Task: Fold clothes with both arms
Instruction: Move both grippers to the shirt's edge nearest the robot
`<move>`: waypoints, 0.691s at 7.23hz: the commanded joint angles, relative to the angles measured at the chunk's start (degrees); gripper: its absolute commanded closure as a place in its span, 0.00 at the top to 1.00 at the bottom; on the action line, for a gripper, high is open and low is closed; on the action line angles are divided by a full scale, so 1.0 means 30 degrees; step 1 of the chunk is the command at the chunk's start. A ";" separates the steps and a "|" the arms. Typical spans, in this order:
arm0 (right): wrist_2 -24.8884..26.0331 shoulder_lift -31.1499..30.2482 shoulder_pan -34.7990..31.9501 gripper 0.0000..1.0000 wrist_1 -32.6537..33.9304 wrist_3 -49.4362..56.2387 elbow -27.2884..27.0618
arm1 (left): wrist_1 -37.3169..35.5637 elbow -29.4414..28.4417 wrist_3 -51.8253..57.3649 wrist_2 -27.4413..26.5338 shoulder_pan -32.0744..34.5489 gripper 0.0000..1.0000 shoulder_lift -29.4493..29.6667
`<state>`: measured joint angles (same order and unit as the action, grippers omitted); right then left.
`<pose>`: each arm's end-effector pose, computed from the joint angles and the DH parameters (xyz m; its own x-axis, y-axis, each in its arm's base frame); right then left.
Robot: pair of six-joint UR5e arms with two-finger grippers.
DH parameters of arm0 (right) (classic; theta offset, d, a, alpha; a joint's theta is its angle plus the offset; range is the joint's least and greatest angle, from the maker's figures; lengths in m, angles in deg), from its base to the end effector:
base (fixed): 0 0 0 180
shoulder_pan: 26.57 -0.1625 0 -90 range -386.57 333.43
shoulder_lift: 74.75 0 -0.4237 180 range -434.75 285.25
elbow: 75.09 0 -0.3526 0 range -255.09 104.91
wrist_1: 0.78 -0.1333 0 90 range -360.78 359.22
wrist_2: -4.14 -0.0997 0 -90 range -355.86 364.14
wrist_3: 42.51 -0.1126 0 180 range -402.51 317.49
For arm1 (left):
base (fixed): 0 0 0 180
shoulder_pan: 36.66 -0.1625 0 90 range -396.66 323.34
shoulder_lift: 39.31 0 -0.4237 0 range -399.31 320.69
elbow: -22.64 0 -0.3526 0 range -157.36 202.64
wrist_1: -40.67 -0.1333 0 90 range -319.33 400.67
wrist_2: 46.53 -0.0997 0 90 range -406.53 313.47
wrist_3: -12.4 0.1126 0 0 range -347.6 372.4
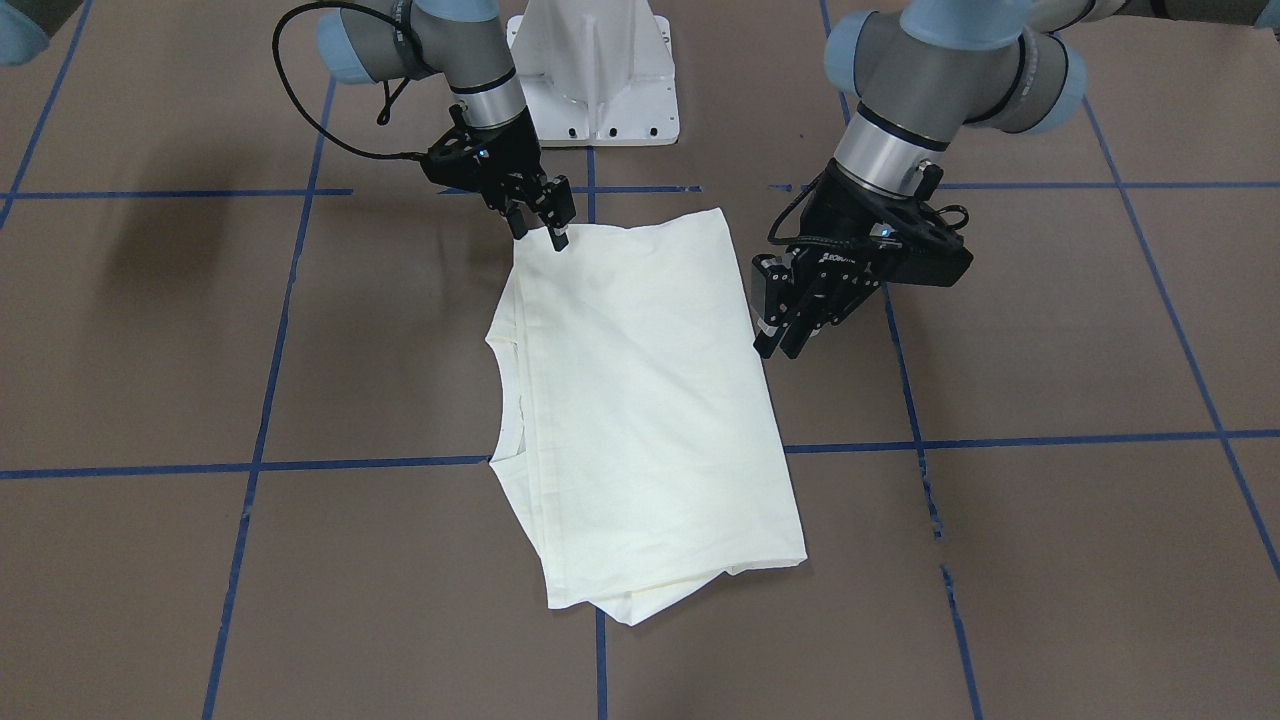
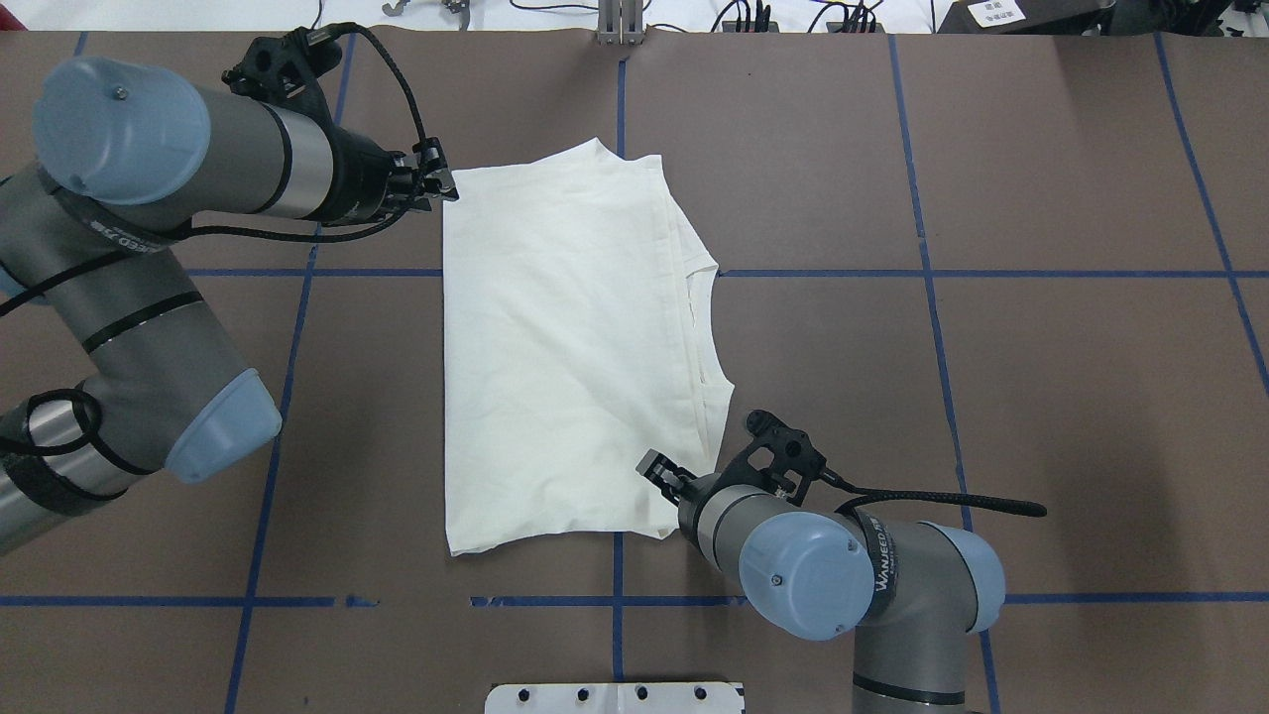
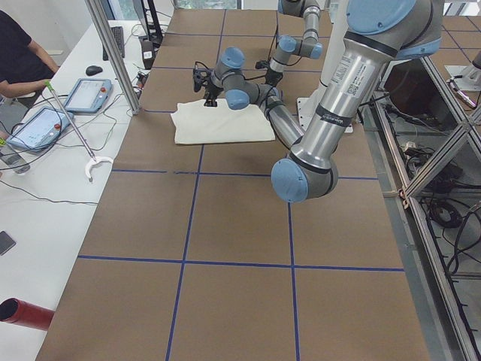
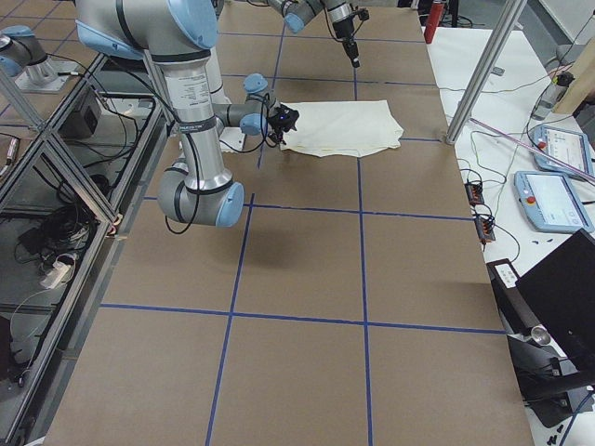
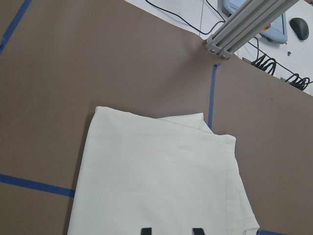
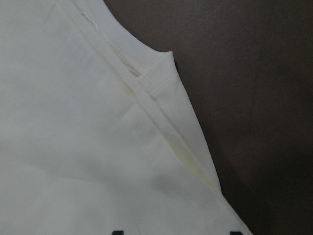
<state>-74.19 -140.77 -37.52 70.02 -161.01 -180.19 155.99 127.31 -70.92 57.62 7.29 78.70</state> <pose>-0.5517 -0.2657 0.3005 0.2843 0.5310 0.7983 -0.5582 0.7686 -0.3124 0.3562 -0.4903 0.2460 0.3272 -0.1587 -0.9315 0.4750 0.8798 0.0169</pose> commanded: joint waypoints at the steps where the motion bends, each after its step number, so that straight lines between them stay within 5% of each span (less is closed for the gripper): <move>1: -0.0023 0.0007 -0.0101 0.78 -0.0016 -0.0344 0.0430 | 0.0027 0.0003 0.0000 0.0001 -0.0028 0.39 -0.0107; 5: -0.0198 0.0066 -0.0072 0.70 -0.0016 -0.0668 0.0756 | 0.0027 0.0003 0.0000 0.0001 -0.0028 0.39 -0.0108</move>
<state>-74.69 -140.59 -37.77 69.97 -162.74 -177.95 156.03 127.32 -70.92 57.62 7.20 78.38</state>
